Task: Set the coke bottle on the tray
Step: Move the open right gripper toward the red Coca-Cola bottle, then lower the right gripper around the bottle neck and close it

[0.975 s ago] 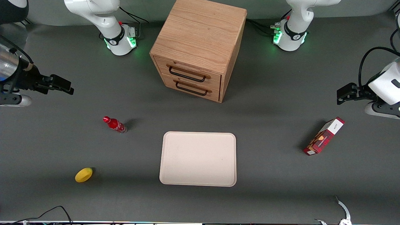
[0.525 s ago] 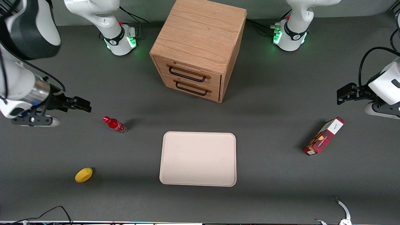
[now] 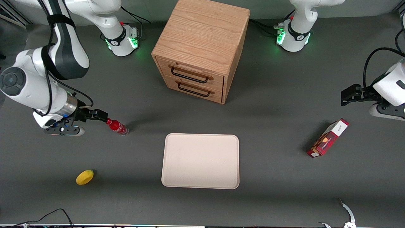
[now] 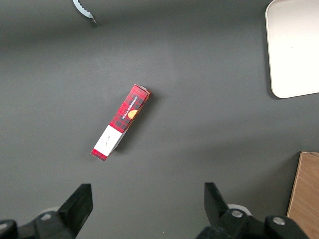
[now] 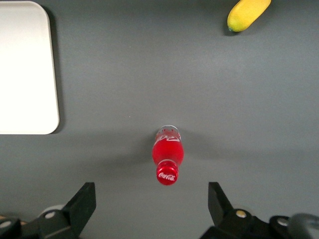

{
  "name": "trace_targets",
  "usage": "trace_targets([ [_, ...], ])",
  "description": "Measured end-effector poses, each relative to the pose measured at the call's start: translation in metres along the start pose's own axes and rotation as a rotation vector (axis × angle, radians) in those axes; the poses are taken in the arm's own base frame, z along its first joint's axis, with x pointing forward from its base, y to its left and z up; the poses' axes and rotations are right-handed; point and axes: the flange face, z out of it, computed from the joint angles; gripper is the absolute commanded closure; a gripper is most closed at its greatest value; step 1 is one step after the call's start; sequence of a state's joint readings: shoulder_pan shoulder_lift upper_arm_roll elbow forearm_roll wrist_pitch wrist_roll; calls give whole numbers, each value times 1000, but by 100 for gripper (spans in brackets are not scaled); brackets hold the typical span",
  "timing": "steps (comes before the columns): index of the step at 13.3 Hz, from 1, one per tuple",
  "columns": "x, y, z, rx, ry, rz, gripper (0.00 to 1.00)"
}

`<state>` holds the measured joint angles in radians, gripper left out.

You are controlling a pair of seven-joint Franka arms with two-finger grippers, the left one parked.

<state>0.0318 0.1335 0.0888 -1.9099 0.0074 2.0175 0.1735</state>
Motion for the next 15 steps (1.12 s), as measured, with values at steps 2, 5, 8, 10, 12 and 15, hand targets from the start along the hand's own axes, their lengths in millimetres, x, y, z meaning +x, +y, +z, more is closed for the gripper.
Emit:
trace_targets([
  [2, -6, 2, 23, -11, 8, -10, 0],
  [5, -16, 4, 53, -43, 13, -35, 2],
  [8, -25, 5, 74, -67, 16, -60, 6],
  [10, -29, 6, 84, -75, 22, -70, 13],
  [12, -32, 6, 90, -75, 24, -73, 24],
  [15, -33, 7, 91, -75, 23, -75, 44],
])
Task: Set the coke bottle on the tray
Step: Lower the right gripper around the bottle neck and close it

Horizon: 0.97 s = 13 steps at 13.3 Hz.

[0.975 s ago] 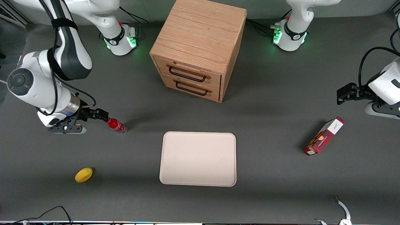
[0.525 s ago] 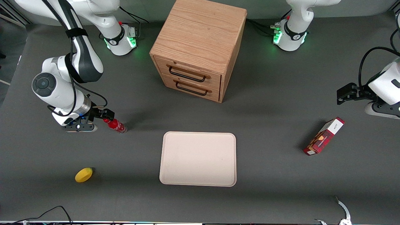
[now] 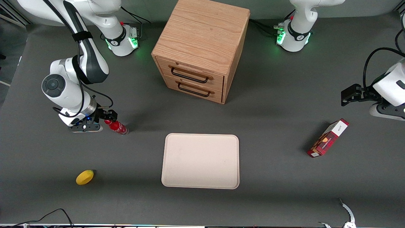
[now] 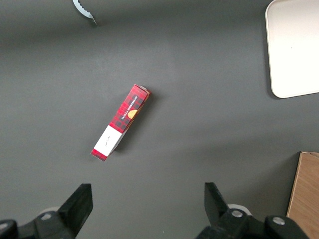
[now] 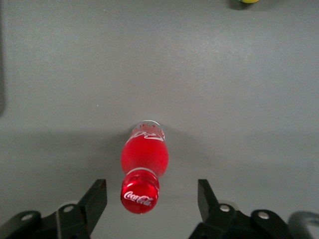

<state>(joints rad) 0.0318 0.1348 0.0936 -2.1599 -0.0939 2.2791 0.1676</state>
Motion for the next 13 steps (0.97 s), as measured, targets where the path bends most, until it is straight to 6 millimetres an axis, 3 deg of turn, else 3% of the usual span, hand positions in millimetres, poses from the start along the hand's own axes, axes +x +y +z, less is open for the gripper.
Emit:
trace_targets([
  [2, 0, -1, 0, 0, 0, -1, 63],
  [5, 0, -2, 0, 1, 1, -4, 100],
  [11, 1, -4, -4, 1, 5, -7, 100],
  [13, 10, -5, -27, -6, -13, -8, 100],
])
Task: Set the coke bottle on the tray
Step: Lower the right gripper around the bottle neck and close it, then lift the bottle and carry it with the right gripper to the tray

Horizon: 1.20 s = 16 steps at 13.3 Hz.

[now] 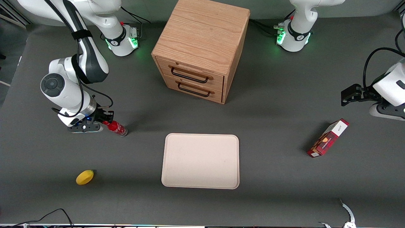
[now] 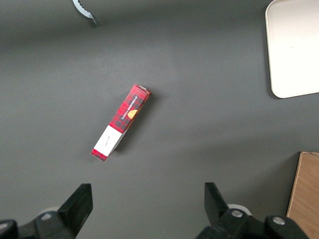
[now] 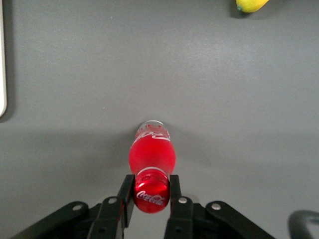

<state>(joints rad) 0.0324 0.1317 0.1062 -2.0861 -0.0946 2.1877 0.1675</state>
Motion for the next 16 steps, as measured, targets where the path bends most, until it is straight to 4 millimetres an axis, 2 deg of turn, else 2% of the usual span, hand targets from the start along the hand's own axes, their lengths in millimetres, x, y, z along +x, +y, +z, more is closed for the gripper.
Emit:
trace_targets([
  [1, 8, 0, -23, -6, -16, 3, 100],
  [3, 21, 4, -83, -15, -27, 13, 100],
  [6, 27, 9, -166, -21, -34, 28, 100],
  [8, 29, 4, -208, -23, -56, 23, 100],
  [9, 32, 2, -221, -21, -60, 19, 100],
  [10, 38, 0, -226, -17, -59, 17, 100],
  [12, 50, -15, -215, -12, -75, 8, 100],
  [14, 63, -48, -194, -13, -96, 23, 100],
  [16, 72, -92, -178, -15, -101, 35, 100],
])
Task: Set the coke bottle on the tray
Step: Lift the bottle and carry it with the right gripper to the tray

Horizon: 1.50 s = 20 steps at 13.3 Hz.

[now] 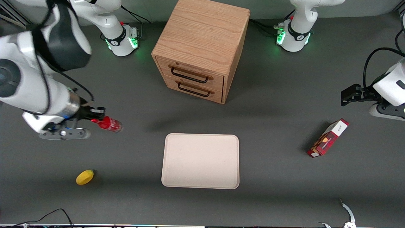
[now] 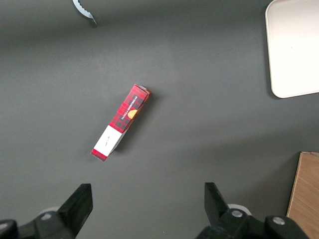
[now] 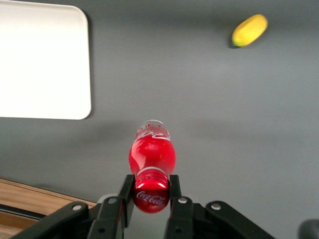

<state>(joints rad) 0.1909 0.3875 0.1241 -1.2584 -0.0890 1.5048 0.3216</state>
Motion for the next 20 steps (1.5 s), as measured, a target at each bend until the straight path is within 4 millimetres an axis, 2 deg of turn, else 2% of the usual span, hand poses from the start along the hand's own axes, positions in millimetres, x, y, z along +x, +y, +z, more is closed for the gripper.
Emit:
trace_targets([
  [2, 6, -34, 12, 31, 8, 11, 100],
  [7, 25, -89, 61, 83, 19, 37, 100],
  [11, 25, -129, 89, 86, 28, 30, 100],
  [14, 26, -165, 122, 67, 43, 46, 100],
  [17, 26, -175, 147, 55, 25, 42, 100],
  [20, 28, -174, 156, 51, 25, 44, 100],
])
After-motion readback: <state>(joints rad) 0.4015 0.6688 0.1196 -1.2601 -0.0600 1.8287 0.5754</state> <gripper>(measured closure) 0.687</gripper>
